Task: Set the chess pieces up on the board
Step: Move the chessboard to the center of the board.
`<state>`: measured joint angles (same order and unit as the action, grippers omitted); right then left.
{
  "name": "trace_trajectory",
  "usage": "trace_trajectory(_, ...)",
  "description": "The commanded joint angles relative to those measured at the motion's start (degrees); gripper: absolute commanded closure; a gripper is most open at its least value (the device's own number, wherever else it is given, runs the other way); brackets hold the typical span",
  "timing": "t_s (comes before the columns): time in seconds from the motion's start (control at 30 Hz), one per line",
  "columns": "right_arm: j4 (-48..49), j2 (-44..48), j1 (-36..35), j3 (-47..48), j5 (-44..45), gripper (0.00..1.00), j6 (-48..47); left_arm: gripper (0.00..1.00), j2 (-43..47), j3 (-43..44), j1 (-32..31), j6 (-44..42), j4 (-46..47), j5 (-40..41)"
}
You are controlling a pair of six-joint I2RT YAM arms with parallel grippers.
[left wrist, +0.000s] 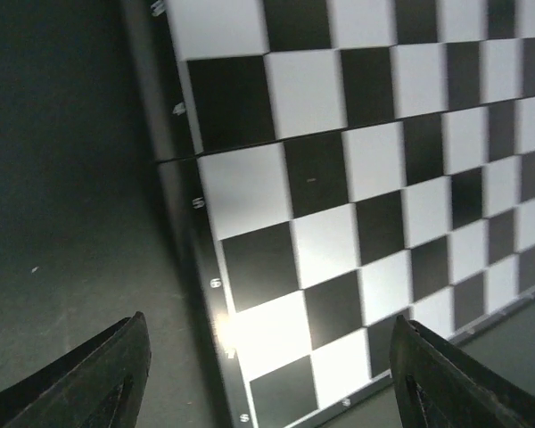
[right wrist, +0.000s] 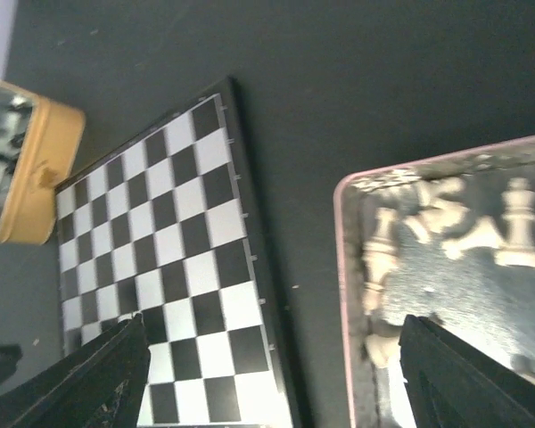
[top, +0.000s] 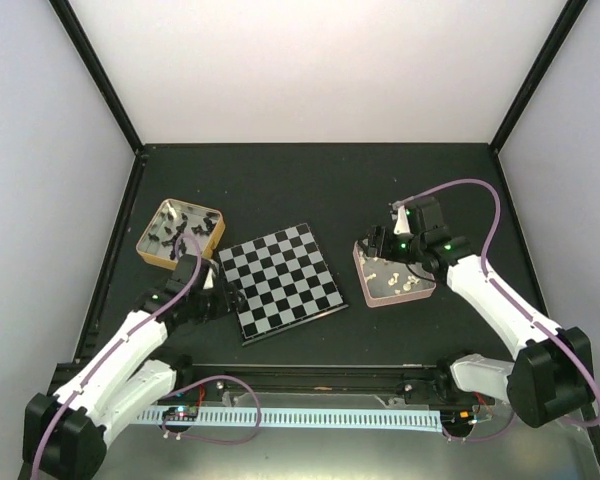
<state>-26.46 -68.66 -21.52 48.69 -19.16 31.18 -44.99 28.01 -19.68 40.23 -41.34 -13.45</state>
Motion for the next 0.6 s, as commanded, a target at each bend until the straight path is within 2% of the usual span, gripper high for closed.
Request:
trace_trajectory(0.0, -4.2, -0.8, -0.3, 1.8, 11.3, 0.25, -0.8, 0.27, -2.9, -1.7, -1.0, 5.5, 1.3, 5.1)
trace_trajectory(0.07, -5.7, -0.8, -0.3, 1.6, 14.4, 0.29, -1.1, 0.32, -5.2, -2.2, -1.1, 5.3, 3.0, 4.6)
trace_trajectory(0.23, -8.7, -1.1, -0.2, -0.1, 24.2, 0.46, -1.4, 0.46, -10.7, -2.3, -1.1, 3.3, 7.2, 2.0)
trace_trajectory(0.33, -8.8, -2.2, -0.2, -1.1, 26.0, 0.51, -2.6, 0.53, -13.9, -2.3, -1.1, 2.4, 10.0, 0.7)
trace_trajectory(0.57, -8.9, -8.1, -0.2, -0.5, 28.5, 0.59, -4.3, 0.56, -20.8, 0.0, -1.2, -0.3, 15.2, -1.7)
